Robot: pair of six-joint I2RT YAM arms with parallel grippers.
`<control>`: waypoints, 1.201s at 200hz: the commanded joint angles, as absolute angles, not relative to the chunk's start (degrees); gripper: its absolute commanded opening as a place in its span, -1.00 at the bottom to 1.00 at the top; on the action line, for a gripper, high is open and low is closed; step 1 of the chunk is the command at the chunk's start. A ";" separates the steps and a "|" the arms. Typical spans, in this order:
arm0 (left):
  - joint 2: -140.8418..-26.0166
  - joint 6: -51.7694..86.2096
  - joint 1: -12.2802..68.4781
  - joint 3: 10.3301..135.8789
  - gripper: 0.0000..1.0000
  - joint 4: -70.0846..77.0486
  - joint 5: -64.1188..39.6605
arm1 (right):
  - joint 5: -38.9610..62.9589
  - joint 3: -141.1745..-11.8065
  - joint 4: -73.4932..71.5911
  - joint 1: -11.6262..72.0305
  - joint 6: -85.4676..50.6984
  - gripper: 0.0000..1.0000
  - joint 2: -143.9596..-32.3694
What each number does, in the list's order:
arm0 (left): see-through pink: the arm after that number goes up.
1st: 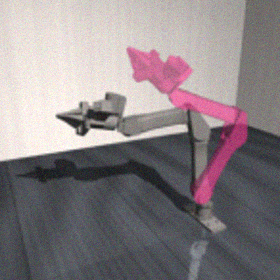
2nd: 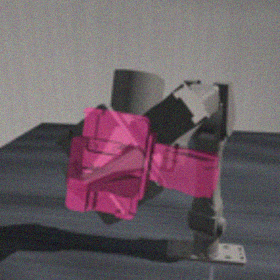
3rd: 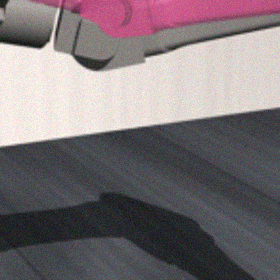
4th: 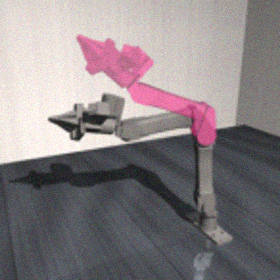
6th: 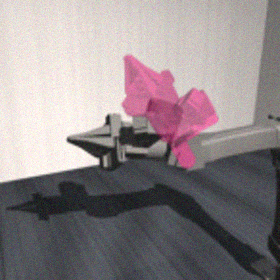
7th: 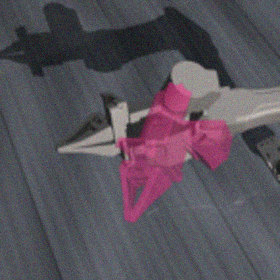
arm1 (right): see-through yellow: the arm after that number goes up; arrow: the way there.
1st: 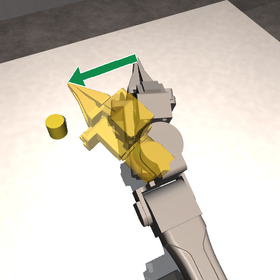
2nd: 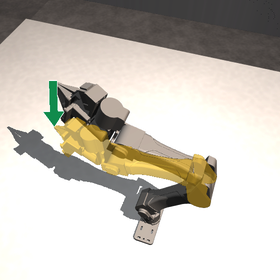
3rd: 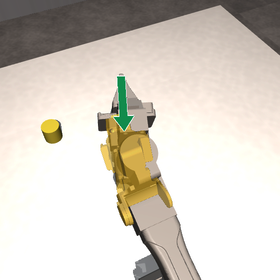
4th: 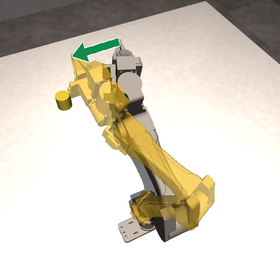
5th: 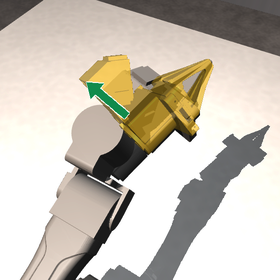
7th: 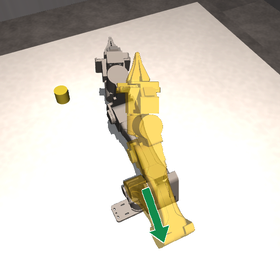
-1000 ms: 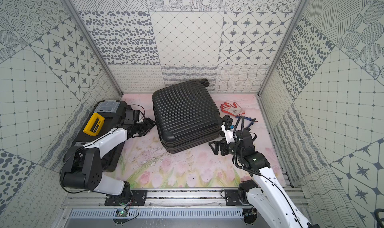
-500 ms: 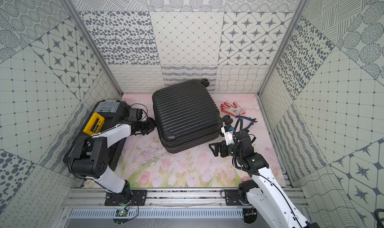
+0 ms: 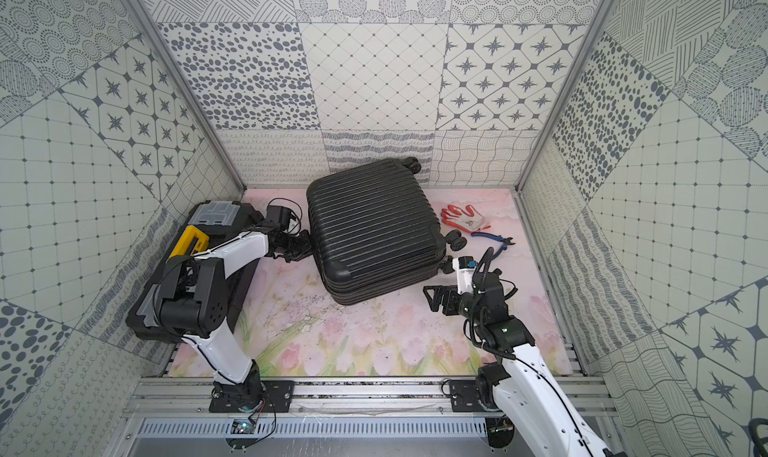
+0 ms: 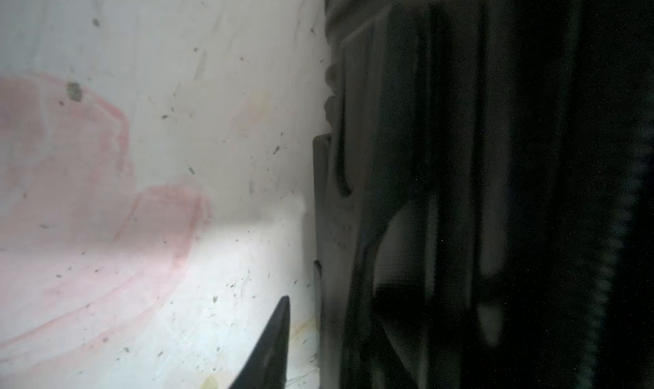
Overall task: Close the suitcase zippers
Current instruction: Pick up the suitcase from the center of the board.
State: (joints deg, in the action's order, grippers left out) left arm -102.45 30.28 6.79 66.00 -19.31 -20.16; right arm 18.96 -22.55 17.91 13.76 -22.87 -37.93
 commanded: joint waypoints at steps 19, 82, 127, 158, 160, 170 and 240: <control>-103.52 19.15 6.68 68.03 -0.75 -31.77 -9.69 | 21.05 -17.87 -3.03 7.73 -29.66 0.79 -41.90; -102.05 17.68 6.42 72.03 -1.00 -34.18 -10.99 | 21.62 -12.29 -29.79 7.21 -21.16 0.26 -53.32; -101.15 16.85 5.98 75.36 -1.00 -35.85 -13.24 | 31.60 -13.77 -36.70 7.12 -17.89 0.10 -61.85; -100.45 14.41 5.29 79.01 -1.00 -38.41 -12.35 | 33.52 -13.40 -42.48 7.12 -18.42 0.07 -66.81; -100.50 14.19 5.15 79.25 -1.00 -38.59 -12.38 | 33.56 -13.44 -42.53 7.12 -18.21 0.08 -67.13; -100.75 13.29 4.38 80.45 -1.00 -39.63 -12.38 | 33.33 -13.42 -43.85 7.12 -17.91 0.07 -68.42; -104.17 7.27 -0.59 88.80 -1.00 -45.73 -12.56 | 35.26 -14.41 -58.08 11.89 -25.19 0.02 -78.98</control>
